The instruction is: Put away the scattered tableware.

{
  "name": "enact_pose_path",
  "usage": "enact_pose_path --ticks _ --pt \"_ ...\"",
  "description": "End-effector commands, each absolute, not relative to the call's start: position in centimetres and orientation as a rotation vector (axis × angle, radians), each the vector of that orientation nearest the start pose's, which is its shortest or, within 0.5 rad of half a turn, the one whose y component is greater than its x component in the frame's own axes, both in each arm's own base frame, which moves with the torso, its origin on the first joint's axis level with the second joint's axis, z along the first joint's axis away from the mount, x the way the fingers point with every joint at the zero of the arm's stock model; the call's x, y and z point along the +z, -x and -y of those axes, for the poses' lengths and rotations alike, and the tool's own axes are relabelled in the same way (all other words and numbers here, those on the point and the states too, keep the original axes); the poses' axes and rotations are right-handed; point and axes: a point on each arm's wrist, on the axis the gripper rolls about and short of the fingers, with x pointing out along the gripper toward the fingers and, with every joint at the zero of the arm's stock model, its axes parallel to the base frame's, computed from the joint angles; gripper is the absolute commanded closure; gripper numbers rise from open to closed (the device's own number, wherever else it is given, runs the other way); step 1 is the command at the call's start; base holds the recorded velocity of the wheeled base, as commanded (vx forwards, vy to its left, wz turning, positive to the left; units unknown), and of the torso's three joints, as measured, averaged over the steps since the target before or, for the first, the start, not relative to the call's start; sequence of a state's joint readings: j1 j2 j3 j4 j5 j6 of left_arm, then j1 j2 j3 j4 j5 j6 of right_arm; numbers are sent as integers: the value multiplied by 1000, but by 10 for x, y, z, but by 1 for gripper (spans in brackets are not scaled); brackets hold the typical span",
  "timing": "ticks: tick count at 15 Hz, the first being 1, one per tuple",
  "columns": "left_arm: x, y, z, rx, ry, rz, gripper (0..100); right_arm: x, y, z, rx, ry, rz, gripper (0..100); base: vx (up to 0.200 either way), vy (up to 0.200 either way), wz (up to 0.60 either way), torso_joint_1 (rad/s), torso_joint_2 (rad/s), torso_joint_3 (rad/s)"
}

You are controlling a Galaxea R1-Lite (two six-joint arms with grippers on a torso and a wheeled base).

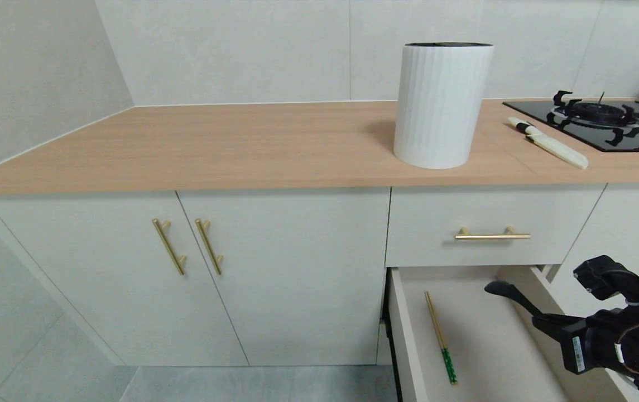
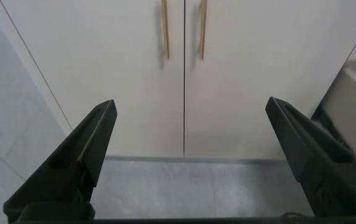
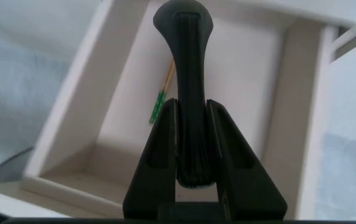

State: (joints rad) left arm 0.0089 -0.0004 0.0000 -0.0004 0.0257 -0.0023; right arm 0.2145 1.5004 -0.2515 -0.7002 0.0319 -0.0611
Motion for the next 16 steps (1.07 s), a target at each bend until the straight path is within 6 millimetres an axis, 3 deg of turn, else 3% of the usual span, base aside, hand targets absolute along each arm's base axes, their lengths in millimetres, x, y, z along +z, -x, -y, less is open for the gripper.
enact_pose_path --ticks 1,6,13,16 --pt "76 23 0 35 3 2 0 101 -190 -42 258 111 -556 100 0 0 0 -134 452 320" --pt "76 23 0 35 3 2 0 101 -190 -42 256 111 -555 100 0 0 0 -81 380 284" --pt "76 23 0 35 3 2 0 95 -196 -44 256 115 -585 100 0 0 0 -5 24 14" --pt "76 23 0 35 3 2 0 85 -226 -53 166 -17 -618 100 0 0 0 0 0 0"
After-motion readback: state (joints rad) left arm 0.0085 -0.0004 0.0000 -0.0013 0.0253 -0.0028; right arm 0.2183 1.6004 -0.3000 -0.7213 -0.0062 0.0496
